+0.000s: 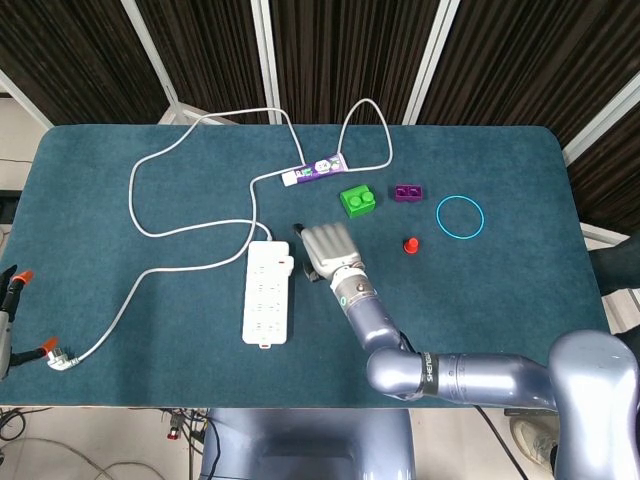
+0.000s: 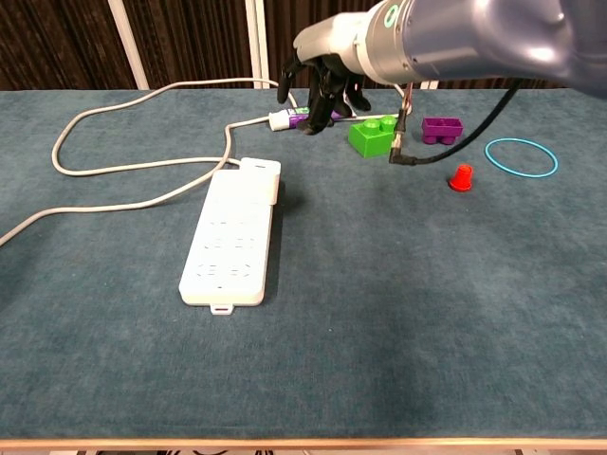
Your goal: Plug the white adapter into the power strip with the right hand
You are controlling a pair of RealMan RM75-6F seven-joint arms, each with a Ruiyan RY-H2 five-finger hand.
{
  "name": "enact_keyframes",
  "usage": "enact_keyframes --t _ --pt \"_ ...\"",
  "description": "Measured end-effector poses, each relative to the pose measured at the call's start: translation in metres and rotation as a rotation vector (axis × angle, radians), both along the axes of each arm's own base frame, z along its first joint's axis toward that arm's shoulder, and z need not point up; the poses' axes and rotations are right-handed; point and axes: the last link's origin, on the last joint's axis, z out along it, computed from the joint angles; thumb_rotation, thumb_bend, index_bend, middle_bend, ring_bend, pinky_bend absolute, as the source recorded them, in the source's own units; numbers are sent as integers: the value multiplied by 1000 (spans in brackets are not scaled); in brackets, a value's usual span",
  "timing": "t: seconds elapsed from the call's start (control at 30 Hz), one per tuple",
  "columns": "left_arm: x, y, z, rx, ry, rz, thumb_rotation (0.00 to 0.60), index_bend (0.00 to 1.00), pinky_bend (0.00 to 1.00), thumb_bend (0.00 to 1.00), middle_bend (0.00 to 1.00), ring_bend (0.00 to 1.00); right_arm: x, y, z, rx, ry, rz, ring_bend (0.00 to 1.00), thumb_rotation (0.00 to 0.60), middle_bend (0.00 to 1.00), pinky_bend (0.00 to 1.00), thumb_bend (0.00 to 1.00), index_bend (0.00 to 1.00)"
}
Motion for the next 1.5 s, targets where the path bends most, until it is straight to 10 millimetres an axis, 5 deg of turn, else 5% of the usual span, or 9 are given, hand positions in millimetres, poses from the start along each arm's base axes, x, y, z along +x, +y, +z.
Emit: enact_keyframes --t 0.83,1.33,1.5 --pt "-2 3 -1 -7 1 14 600 131 0 102 0 0 4 20 -52 95 26 32 759 600 747 784 545 215" --pt "-2 2 0 -2 0 16 600 130 0 102 0 0 2 18 -61 90 29 10 759 600 747 784 545 216" --pt "-2 2 -1 -4 0 14 600 131 0 101 0 0 1 19 -63 105 33 11 759 600 747 784 545 290"
